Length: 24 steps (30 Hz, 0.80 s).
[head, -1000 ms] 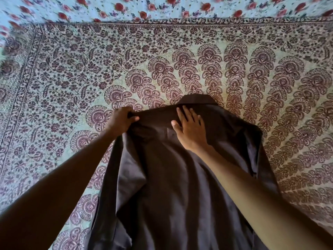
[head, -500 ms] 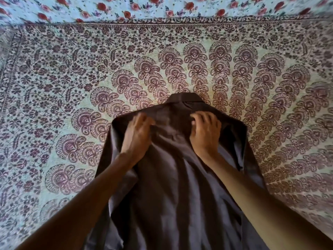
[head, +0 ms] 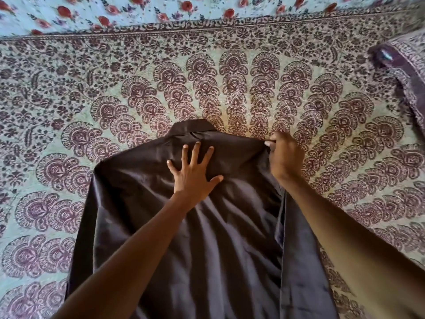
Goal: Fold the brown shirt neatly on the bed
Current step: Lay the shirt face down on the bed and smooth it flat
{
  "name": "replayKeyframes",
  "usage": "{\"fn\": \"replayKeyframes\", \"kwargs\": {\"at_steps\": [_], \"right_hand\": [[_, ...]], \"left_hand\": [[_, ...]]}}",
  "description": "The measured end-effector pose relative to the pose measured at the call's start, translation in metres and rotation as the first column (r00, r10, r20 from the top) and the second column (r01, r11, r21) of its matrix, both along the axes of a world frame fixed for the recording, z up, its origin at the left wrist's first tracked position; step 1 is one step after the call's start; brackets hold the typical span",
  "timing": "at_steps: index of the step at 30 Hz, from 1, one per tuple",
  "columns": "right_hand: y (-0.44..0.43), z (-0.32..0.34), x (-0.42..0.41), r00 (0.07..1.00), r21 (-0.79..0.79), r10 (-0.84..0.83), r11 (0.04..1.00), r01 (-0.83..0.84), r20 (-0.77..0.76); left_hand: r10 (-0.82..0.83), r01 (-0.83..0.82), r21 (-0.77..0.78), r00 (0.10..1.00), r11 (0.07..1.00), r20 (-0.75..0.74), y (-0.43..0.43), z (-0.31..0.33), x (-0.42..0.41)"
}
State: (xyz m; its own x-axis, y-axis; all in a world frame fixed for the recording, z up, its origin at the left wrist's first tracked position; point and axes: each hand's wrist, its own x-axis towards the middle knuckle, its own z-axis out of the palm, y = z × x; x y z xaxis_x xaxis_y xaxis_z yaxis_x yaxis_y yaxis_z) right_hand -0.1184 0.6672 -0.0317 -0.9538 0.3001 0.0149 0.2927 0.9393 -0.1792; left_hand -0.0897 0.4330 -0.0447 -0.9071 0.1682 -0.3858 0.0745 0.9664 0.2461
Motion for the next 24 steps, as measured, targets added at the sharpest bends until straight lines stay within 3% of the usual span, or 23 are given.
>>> {"fn": "replayKeyframes", "kwargs": {"at_steps": [7, 13, 20, 22, 24], "right_hand": [[0.008, -0.001, 0.005, 0.998, 0.033, -0.066, 0.997, 0.066, -0.005], [0.032, 0.001, 0.007, 0.968, -0.08, -0.235, 0.967, 0.241, 0.083], [0.032, 0.0, 0.003, 0.985, -0.002, -0.17, 0.985, 0.171, 0.035], [0.026, 0.004, 0.015, 0.992, 0.062, -0.106, 0.992, 0.11, -0.064], [0.012, 0.009, 0.037, 0.986, 0.038, -0.005, 0.999, 0.011, -0.164]], "left_hand": [[0.046, -0.046, 0.012, 0.999, 0.999, 0.026, 0.005, 0.002, -0.006], [0.118, -0.118, -0.003, 0.99, 0.993, 0.077, 0.019, 0.009, -0.022], [0.105, -0.106, 0.002, 0.983, 0.994, 0.154, 0.018, 0.011, -0.03], [0.116, -0.122, 0.101, 0.991, 0.987, 0.066, 0.01, 0.013, -0.021], [0.175, -0.146, 0.2, 0.975, 0.969, -0.139, 0.004, 0.017, 0.002]]}}
